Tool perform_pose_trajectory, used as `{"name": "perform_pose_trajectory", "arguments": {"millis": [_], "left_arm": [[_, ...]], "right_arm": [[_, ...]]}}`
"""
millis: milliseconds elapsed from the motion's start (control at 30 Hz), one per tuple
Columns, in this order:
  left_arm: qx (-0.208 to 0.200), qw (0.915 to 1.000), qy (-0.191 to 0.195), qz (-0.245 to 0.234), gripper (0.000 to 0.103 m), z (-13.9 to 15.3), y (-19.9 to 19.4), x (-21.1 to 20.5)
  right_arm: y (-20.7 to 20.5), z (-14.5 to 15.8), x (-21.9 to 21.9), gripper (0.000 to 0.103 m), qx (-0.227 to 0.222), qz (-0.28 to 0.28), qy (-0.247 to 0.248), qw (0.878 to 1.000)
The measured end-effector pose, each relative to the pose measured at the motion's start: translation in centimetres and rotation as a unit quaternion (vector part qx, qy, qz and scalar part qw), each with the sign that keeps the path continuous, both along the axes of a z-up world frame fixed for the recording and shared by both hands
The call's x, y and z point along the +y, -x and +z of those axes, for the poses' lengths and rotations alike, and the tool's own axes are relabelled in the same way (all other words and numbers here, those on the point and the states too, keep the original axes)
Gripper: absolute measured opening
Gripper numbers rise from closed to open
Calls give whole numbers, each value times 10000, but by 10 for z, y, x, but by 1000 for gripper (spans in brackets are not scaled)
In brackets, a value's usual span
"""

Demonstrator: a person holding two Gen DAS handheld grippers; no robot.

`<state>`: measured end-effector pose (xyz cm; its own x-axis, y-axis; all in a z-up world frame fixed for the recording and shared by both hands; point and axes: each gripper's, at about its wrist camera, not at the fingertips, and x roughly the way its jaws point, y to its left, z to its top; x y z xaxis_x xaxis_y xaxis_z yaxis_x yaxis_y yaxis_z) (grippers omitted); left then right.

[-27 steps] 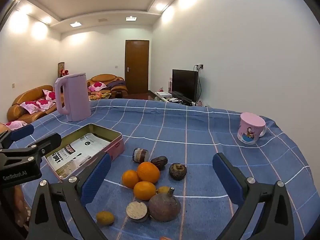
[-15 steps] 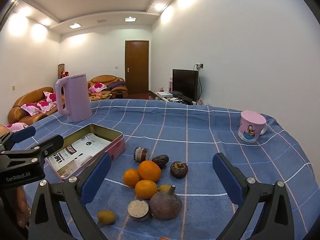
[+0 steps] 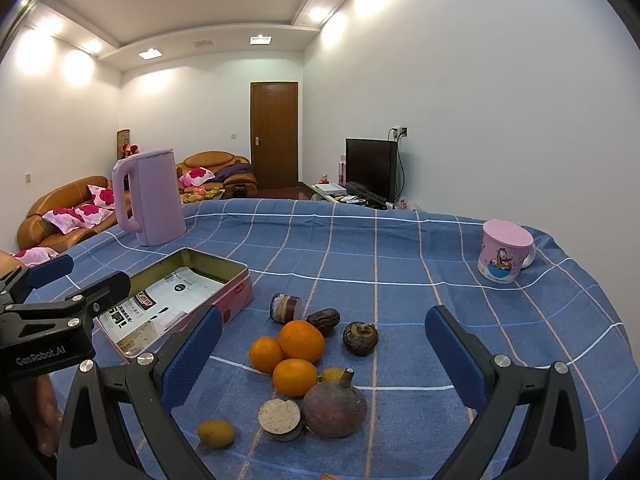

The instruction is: Organize fruits

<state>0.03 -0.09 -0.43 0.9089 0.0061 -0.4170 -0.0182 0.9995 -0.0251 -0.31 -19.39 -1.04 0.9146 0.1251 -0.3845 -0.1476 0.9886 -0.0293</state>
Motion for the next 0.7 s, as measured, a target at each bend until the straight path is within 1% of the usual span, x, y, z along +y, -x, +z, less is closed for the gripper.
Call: {"name": "perform_pose_trajectory", "arguments": {"millis": [700], "left_arm": [[11, 10000, -7, 1, 103, 0, 0, 0]], "right_arm": [[0, 0, 1, 102, -3, 27, 3, 10000]]}}
